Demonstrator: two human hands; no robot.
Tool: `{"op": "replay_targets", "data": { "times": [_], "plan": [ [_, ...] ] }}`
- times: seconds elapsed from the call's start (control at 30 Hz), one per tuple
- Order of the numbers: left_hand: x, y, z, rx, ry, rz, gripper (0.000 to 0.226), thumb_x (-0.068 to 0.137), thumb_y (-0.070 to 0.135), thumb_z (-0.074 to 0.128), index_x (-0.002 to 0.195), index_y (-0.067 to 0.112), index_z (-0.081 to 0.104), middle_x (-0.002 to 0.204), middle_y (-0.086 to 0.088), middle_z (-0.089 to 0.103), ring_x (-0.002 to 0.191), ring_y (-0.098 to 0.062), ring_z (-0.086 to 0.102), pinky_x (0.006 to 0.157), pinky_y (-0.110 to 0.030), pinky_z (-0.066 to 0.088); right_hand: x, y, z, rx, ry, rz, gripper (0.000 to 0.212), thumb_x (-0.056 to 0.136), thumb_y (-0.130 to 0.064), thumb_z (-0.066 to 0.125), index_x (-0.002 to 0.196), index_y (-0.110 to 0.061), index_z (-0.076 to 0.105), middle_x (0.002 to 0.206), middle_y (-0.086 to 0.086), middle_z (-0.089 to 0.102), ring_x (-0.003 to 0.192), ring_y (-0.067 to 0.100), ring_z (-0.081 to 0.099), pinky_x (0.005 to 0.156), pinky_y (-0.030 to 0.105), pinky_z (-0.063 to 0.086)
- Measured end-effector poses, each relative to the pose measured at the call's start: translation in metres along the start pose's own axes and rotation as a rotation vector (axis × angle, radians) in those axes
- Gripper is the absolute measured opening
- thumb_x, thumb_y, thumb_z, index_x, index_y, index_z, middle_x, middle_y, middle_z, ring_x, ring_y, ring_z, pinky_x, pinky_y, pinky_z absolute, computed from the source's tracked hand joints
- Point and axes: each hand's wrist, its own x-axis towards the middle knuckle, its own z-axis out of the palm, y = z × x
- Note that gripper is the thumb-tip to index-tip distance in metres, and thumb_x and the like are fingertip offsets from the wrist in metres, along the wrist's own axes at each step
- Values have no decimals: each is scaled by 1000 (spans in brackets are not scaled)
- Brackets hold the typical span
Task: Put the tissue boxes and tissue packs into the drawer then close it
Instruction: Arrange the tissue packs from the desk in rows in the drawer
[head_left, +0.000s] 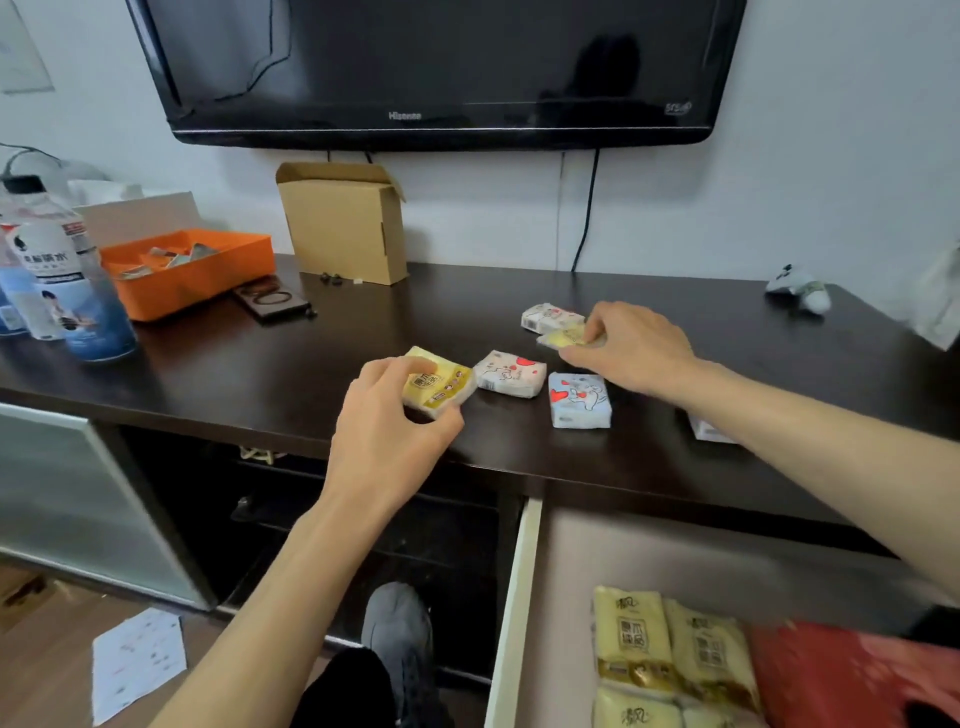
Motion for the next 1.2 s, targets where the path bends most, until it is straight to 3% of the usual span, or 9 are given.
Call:
{"op": "replay_targets", "data": {
  "times": [0.13,0.23,0.33,0.43,0.6,0.73,0.9,1.03,1.2],
  "plan": [
    [2,25,23,12,-108,67,41,75,43,63,115,32,62,125,13,52,111,-11,54,81,-26,43,-4,32,-15,153,-43,17,54,96,-58,51,62,-20,70,68,0,63,71,21,60,59,34,44],
    [5,39,40,27,-148,122,43,76,44,63,117,29,62,127,12,51,114,-11,52,81,-22,38,16,55,-21,202,78,103,35,97,-38,53,89,-17,80,102,7,74,99,28,65,81,40,53],
    [7,49,51,35,-155,191,45,74,50,58,114,31,61,125,14,51,111,-10,52,81,-21,38,28,71,-12,79,-58,209,39,94,-34,59,127,-16,68,133,13,63,122,35,55,86,38,47],
    [4,55,57,69,-192,242,43,76,49,60,115,33,59,127,15,48,111,-9,50,82,-23,40,33,78,-2,72,-140,227,49,90,-25,65,137,-18,60,139,12,60,123,34,56,83,35,43],
    [-7,77,46,-21,-224,291,42,81,40,67,121,28,60,130,11,49,119,-9,50,94,-28,46,20,76,-25,134,-8,207,67,86,-31,67,150,-21,48,147,18,47,130,41,49,94,41,44],
    [-42,98,22,-252,-474,359,38,80,37,70,116,35,59,120,14,59,114,-7,57,96,-30,48,-35,69,-56,235,-110,71,78,83,-43,55,158,-35,32,155,15,31,143,37,32,106,44,36],
    [-79,97,16,-347,-817,320,54,75,21,79,121,34,53,116,10,63,107,-13,64,91,-29,51,-126,62,-84,307,-77,-84,67,72,-54,46,137,-41,55,128,-1,47,121,15,45,94,32,35],
    [-94,92,25,-194,-922,323,61,70,27,81,118,44,46,105,16,61,96,-12,64,78,-36,56,-198,58,-87,345,-108,-123,56,73,-66,59,126,-47,56,116,-25,50,104,-4,54,80,23,42],
    [-98,88,39,-118,-1003,310,57,67,39,80,110,47,43,100,18,60,90,-3,62,70,-30,57,-250,54,-69,242,-230,-141,64,69,-83,61,124,-52,49,117,-27,48,98,-5,57,73,26,48]
  ]
}}
